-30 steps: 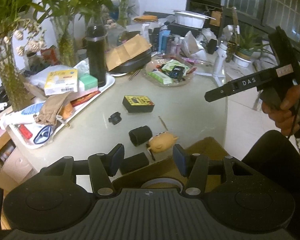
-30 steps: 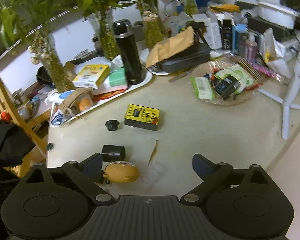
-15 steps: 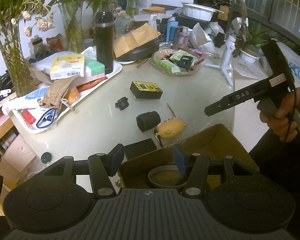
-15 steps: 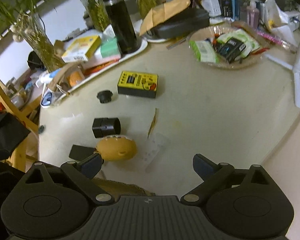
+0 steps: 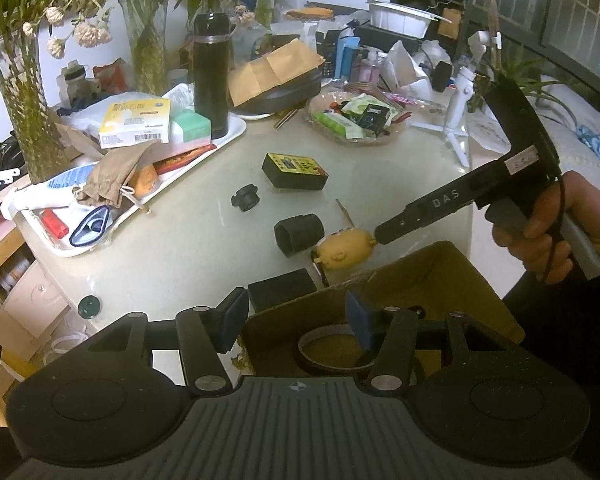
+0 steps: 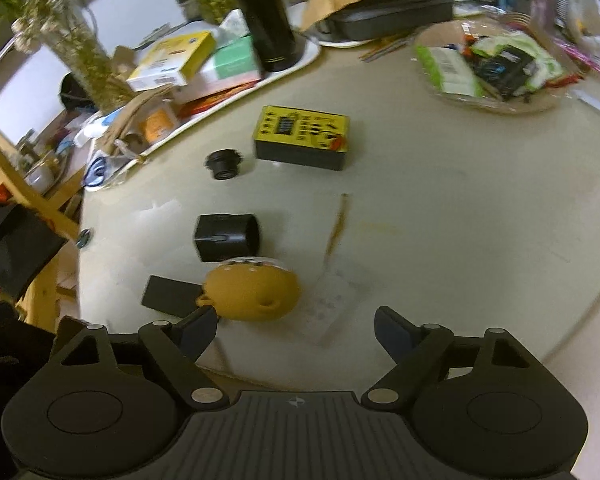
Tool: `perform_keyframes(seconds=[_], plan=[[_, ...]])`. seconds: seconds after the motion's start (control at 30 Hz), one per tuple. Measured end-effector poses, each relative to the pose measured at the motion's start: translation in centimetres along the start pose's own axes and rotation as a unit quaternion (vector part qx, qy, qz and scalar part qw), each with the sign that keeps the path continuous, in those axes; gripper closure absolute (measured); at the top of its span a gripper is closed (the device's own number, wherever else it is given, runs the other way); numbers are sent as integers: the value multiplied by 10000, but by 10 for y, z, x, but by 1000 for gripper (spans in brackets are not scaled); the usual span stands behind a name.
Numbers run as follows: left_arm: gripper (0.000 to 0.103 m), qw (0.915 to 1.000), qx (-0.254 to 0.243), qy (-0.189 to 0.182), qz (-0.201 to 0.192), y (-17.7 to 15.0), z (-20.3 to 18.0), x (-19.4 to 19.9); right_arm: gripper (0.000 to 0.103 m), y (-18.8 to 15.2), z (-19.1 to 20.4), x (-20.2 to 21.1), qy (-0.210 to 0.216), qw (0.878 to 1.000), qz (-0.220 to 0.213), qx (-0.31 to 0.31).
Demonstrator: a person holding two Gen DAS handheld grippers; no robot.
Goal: Organize rigid objects
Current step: 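Move the right tool to the yellow bear-shaped container and close on it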
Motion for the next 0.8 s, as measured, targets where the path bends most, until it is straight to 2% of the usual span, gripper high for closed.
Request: perform_keyframes(seconds=[0.13,0.3,0.53,0.8], plan=[[50,10000,51,4,5,-1,2,-1,15,3,15,-8,198,9997,-27,109],[50,10000,89,23,34,-2,4,-3,15,5,29,-26,190,9997,40,148],[50,9998,177,78,69,-6,11,-5,14,2,41,-52,30,9997,213,139],[50,9997,197,97,79,-6,12,-6,17,-1,40,-71,-346,9988,331,131]])
Point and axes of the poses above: each gripper's, at about its wrist camera, not at the fingertips, and x roughly against the way its jaws point, z to its left, y to its top, the point moved 7 cm from there along -x, roughly the way its jaws point, and after that the axes turned 9 degrees about -z, right-handed, at the moved point
